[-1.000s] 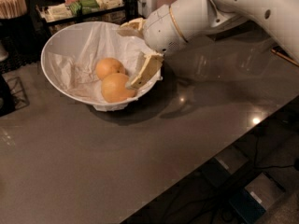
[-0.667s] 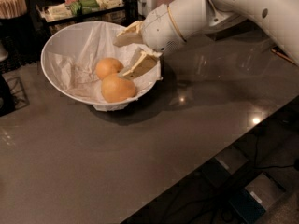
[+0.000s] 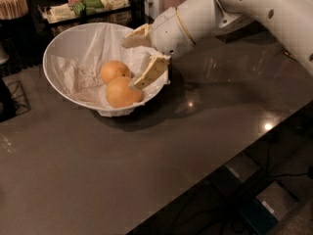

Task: Pick orange from white bowl

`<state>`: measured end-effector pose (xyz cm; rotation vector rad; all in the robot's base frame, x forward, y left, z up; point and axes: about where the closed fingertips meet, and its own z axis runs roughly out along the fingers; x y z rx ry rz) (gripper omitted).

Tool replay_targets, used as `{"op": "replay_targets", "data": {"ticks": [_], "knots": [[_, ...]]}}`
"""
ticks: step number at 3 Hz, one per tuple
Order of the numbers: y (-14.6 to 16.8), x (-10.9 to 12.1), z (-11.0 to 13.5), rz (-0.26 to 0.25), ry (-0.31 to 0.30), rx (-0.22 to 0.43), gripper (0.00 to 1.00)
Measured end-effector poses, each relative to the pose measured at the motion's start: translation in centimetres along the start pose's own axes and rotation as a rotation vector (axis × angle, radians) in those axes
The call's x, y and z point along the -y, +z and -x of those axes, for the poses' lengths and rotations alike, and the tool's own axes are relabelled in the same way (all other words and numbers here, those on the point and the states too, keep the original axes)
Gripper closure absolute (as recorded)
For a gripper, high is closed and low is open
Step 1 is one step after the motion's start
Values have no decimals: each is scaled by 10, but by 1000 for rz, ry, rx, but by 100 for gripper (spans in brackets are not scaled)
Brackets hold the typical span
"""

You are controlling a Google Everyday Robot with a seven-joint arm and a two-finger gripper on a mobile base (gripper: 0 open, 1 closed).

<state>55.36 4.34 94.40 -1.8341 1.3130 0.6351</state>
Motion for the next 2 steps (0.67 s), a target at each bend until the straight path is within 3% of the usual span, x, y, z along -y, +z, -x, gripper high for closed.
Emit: {"op": "replay_targets", "data": {"ticks": [1, 2], "knots": [[5, -5, -20, 35, 66, -1, 26], [9, -7, -34, 76, 116, -52, 23]]}}
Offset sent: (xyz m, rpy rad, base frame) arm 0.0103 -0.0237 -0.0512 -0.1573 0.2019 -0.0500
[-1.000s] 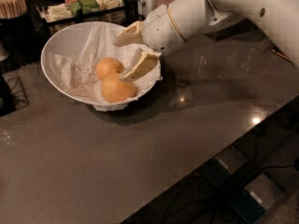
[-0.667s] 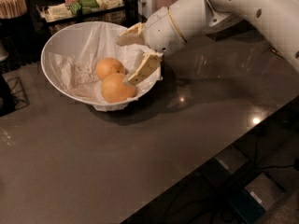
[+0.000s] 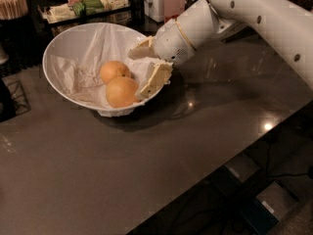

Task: Pick orange from white bowl

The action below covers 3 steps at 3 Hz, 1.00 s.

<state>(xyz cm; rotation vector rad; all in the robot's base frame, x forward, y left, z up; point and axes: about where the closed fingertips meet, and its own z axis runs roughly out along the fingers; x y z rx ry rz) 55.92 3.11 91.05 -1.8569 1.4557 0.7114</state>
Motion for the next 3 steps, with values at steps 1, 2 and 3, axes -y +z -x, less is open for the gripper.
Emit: {"op": "replay_targets", "data": {"ticks": [1, 2, 3], "knots": [[1, -1, -1, 5, 7, -6, 28], [1, -1, -1, 5, 7, -6, 16], [3, 4, 1, 15, 0, -1, 15]]}}
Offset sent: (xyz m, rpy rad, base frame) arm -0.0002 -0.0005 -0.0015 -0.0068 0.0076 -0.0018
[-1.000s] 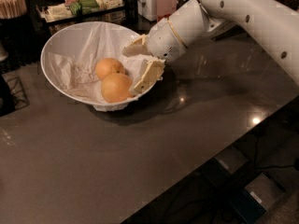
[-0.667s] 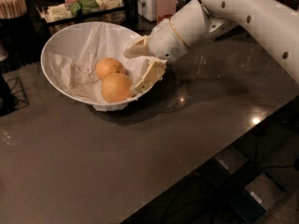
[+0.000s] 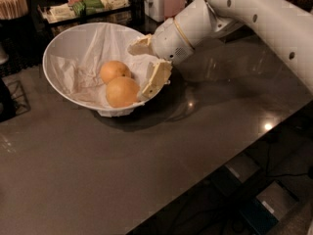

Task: Pick orange from white bowl

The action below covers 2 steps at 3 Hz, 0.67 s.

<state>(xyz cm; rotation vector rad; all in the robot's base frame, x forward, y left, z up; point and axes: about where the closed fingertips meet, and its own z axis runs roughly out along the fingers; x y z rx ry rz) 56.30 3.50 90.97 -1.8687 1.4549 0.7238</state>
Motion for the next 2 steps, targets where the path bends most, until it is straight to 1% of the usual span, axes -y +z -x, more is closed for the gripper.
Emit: {"op": "replay_targets", "data": {"ticks": [1, 2], "knots": [[18, 8, 1, 69, -9, -4, 20], [33, 14, 2, 120, -11, -6, 24]]}}
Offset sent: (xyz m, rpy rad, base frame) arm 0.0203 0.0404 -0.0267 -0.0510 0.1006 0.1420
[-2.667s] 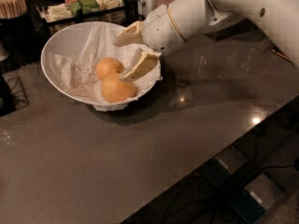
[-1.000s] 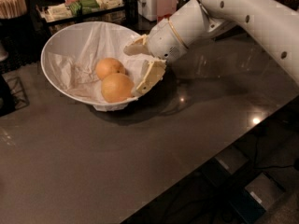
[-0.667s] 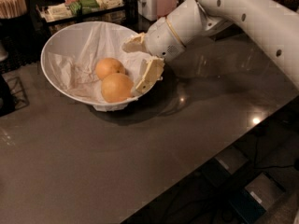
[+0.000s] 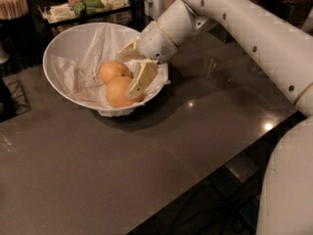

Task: Pick orange from white bowl

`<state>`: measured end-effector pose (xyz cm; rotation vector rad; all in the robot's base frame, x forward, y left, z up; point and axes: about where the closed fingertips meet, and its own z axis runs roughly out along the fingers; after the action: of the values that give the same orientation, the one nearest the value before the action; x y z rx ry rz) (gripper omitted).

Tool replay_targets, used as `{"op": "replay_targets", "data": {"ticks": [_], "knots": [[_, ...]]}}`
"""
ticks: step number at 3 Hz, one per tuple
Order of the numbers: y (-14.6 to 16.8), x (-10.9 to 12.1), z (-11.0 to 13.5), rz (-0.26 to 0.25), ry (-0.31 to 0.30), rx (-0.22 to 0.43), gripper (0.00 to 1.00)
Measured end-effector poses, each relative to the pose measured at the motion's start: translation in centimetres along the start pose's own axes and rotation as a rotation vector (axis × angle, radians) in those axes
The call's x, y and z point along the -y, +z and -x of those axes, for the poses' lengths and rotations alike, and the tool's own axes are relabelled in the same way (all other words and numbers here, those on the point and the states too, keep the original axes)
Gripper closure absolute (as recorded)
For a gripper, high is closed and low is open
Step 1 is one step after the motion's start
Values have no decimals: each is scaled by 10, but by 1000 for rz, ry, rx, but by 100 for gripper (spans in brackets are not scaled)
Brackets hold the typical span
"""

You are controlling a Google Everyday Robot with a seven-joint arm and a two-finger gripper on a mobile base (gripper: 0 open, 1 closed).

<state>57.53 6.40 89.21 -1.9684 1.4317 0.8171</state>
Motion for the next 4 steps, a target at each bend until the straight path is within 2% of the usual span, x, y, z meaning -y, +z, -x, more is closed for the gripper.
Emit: {"op": "replay_targets", "data": {"ticks": [1, 2, 3, 4], "knots": [[6, 2, 0, 18, 1, -4, 21], [12, -10, 2, 31, -5, -5, 19], [8, -32, 12, 7, -27, -9, 19], [-11, -73, 37, -54, -76, -36, 20]]}}
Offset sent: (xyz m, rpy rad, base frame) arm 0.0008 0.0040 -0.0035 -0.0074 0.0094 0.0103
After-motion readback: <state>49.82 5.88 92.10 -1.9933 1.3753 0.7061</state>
